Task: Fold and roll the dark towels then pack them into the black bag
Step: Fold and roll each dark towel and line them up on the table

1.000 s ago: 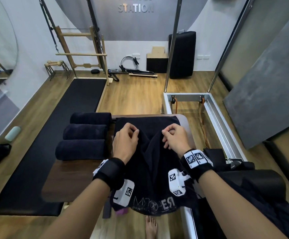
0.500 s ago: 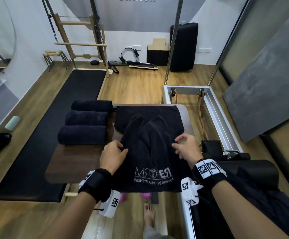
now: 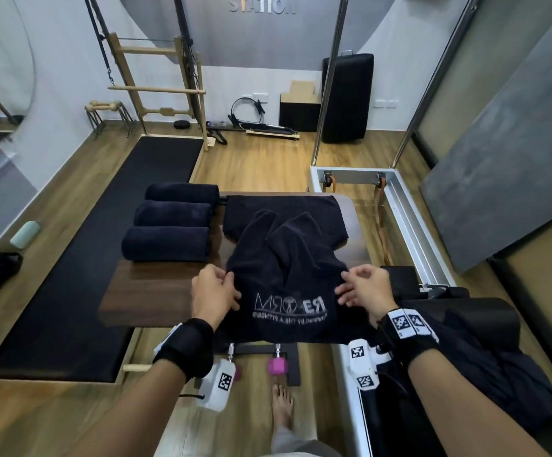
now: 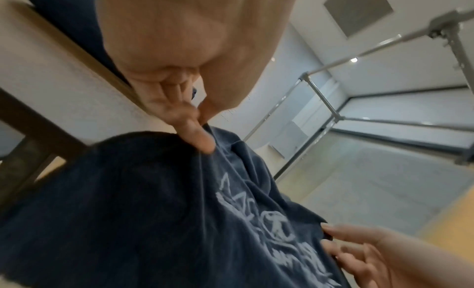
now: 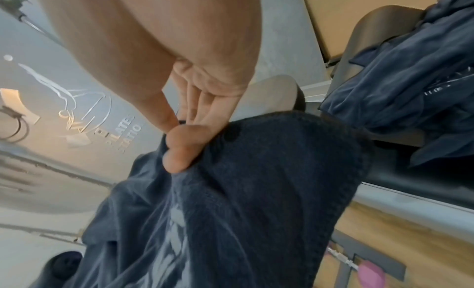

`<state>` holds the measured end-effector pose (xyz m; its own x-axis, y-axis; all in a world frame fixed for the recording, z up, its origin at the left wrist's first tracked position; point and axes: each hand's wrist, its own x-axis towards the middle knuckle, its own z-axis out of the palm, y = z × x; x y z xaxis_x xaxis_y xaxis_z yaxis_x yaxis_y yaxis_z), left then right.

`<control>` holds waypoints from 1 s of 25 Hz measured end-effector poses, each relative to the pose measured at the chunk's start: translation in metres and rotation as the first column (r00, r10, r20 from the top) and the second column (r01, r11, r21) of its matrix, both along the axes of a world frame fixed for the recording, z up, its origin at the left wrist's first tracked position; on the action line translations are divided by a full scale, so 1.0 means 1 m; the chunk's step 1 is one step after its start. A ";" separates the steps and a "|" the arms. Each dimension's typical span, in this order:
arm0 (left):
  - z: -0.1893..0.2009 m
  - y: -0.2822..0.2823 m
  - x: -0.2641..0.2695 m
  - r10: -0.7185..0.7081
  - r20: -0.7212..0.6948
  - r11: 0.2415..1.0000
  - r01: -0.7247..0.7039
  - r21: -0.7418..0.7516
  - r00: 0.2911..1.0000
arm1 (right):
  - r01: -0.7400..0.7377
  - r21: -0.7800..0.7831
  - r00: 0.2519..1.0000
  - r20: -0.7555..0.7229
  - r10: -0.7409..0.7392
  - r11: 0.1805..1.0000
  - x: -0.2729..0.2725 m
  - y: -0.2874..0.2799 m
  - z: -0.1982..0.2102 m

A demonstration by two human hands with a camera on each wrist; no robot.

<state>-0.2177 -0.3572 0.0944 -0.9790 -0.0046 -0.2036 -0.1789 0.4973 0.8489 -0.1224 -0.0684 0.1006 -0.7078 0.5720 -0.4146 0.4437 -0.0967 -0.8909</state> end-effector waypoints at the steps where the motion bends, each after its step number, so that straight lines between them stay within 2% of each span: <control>1: 0.002 0.001 -0.002 0.034 -0.007 0.987 -0.033 0.159 0.999 | 0.033 -0.077 0.996 -0.078 -0.039 0.997 -0.002 0.001 0.007; 3: 0.006 0.001 -0.005 0.042 -0.030 0.940 -0.029 0.341 0.999 | 0.010 -0.223 0.977 -0.208 -0.058 0.975 -0.003 0.005 0.014; 4: 0.006 0.001 -0.004 0.002 -0.055 0.937 0.017 0.348 0.998 | -0.026 -0.259 0.970 -0.240 -0.039 0.966 -0.001 0.006 0.015; 5: 0.005 -0.001 -0.002 -0.057 -0.095 0.950 0.083 0.301 0.994 | -0.060 -0.229 0.969 -0.245 0.002 0.971 0.001 0.006 0.014; 6: 0.002 -0.004 0.001 -0.128 -0.149 0.964 0.158 0.215 0.981 | -0.086 -0.139 0.968 -0.244 0.050 0.987 0.006 0.003 0.013; 8: -0.006 -0.011 0.012 -0.294 -0.257 0.952 0.306 0.006 0.920 | -0.115 0.175 0.970 -0.192 0.148 0.978 0.016 -0.001 0.005; 10: -0.014 -0.020 0.023 -0.466 -0.288 0.885 0.435 -0.169 0.836 | -0.185 0.481 0.963 -0.087 0.256 0.857 0.029 -0.004 -0.003; 12: -0.016 -0.029 0.033 -0.564 -0.249 0.821 0.503 -0.272 0.787 | -0.286 0.615 0.938 0.022 0.347 0.735 0.042 -0.005 -0.009; 14: -0.017 -0.036 0.039 -0.613 -0.194 0.777 0.538 -0.328 0.766 | -0.373 0.661 0.904 0.102 0.414 0.651 0.052 -0.006 -0.011; 18: -0.020 -0.049 0.045 -0.658 -0.189 0.727 0.549 -0.411 0.729 | -0.433 0.692 0.872 0.159 0.462 0.578 0.068 -0.006 -0.015; 21: -0.019 -0.060 0.043 -0.597 -0.250 0.790 0.503 -0.351 0.762 | -0.427 0.731 0.859 0.144 0.491 0.532 0.082 -0.009 -0.022; 25: -0.013 -0.063 0.034 -0.433 -0.314 0.901 0.416 -0.123 0.845 | -0.346 0.812 0.886 0.119 0.447 0.470 0.095 -0.006 -0.030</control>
